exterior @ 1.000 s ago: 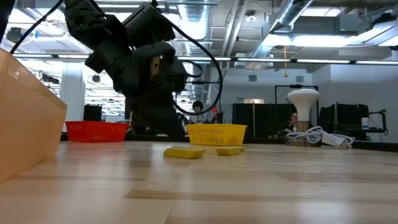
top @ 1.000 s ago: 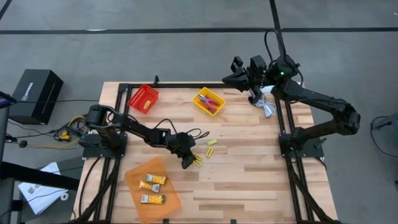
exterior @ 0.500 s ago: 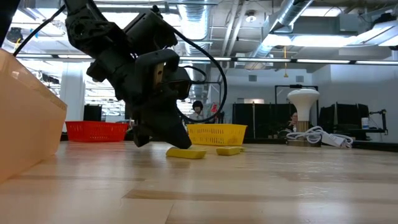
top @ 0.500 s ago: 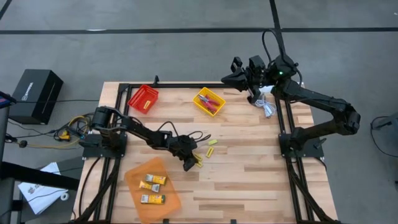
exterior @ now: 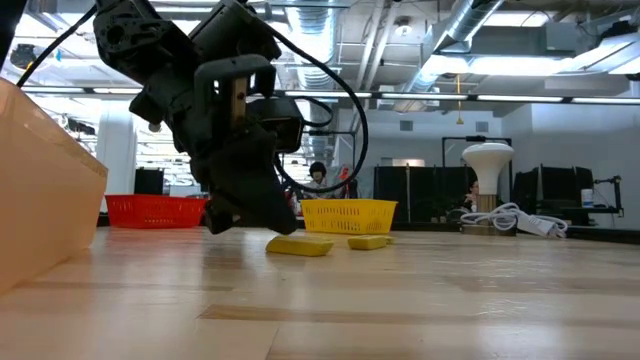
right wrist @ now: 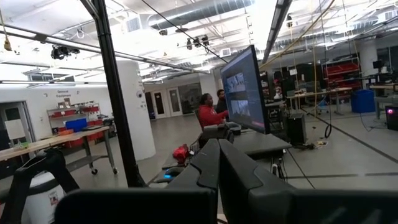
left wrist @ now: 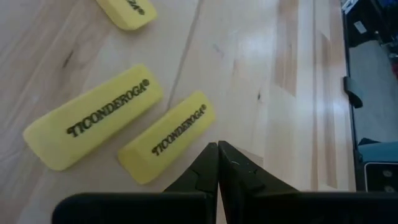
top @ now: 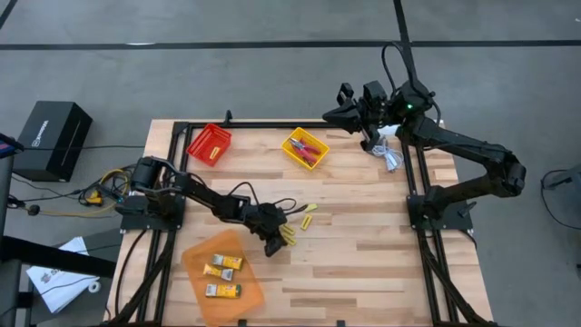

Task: Pick & Place School Supplies
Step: Put the yellow eraser into the red bin

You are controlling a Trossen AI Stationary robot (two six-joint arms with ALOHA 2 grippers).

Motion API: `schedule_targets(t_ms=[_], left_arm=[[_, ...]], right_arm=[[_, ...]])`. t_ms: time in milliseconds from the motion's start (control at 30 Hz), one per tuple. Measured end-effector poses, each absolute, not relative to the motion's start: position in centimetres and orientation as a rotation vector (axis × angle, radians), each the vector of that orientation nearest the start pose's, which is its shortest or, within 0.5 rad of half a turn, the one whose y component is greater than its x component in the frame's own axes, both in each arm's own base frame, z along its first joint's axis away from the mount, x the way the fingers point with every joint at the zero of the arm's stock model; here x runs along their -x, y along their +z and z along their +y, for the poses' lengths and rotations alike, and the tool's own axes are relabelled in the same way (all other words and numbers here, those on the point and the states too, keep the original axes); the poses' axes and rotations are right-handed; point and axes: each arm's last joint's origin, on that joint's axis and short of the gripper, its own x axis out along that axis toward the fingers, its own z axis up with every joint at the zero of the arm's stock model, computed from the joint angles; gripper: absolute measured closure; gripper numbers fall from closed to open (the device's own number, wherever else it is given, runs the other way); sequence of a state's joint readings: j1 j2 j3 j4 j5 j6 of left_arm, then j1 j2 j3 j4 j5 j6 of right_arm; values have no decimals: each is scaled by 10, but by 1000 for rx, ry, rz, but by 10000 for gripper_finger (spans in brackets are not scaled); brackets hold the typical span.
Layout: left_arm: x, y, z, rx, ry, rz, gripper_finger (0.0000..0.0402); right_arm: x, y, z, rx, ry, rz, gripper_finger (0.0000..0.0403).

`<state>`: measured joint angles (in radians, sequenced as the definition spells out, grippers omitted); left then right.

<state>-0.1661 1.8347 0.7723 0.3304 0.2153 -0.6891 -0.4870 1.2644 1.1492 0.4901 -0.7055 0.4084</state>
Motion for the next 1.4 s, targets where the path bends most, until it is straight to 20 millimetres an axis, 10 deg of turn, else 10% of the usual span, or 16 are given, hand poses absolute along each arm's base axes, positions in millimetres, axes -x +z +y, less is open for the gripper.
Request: schedule_targets(t_ms=[1400], left_arm=[[-329,91,-57,683,-35,853,402]], right_arm=[[-252,418,-112,-207,272,-242,403]])
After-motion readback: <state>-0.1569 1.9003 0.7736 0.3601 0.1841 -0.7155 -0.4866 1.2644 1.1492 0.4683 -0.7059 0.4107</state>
